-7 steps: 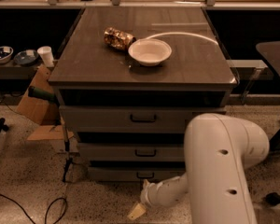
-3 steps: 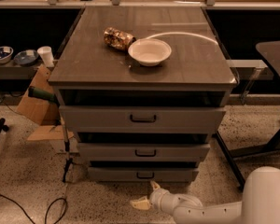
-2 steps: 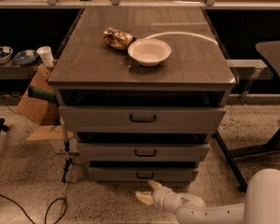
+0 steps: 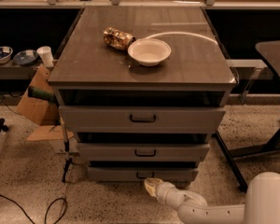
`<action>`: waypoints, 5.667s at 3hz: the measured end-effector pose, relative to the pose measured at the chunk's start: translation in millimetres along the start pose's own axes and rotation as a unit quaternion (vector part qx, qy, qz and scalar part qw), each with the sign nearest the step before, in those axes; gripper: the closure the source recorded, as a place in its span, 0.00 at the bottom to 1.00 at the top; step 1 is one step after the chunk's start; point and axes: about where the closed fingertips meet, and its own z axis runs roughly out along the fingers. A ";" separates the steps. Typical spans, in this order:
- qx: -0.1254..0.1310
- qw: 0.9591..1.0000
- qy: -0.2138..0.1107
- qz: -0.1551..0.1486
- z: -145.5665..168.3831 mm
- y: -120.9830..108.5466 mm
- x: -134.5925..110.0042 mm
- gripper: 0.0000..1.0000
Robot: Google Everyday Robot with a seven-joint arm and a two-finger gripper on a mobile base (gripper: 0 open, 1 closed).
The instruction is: Open bottom drawer
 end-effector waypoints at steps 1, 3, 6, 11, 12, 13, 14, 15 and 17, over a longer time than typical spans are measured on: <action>0.022 0.999 -0.025 0.014 5.8 -14.7 -10.8 1.00; 0.059 0.996 -0.052 0.031 36.4 -33.7 -38.3 1.00; 0.075 0.996 -0.024 0.033 98.5 -38.5 -68.7 1.00; 0.095 0.987 0.070 0.111 145.9 -37.9 -23.0 1.00; 0.095 0.987 0.070 0.112 144.7 -37.0 -25.5 1.00; 0.094 0.986 0.088 0.109 140.9 -30.6 -14.4 1.00; 0.094 0.985 0.092 0.109 138.0 -28.6 -15.4 1.00; 0.089 0.984 0.114 0.104 131.4 -21.2 -6.3 1.00; 0.084 0.982 0.134 0.099 122.9 -12.7 -1.4 1.00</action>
Offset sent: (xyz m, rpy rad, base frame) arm 0.0589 -0.0040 0.0127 0.0638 -0.0681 -0.2232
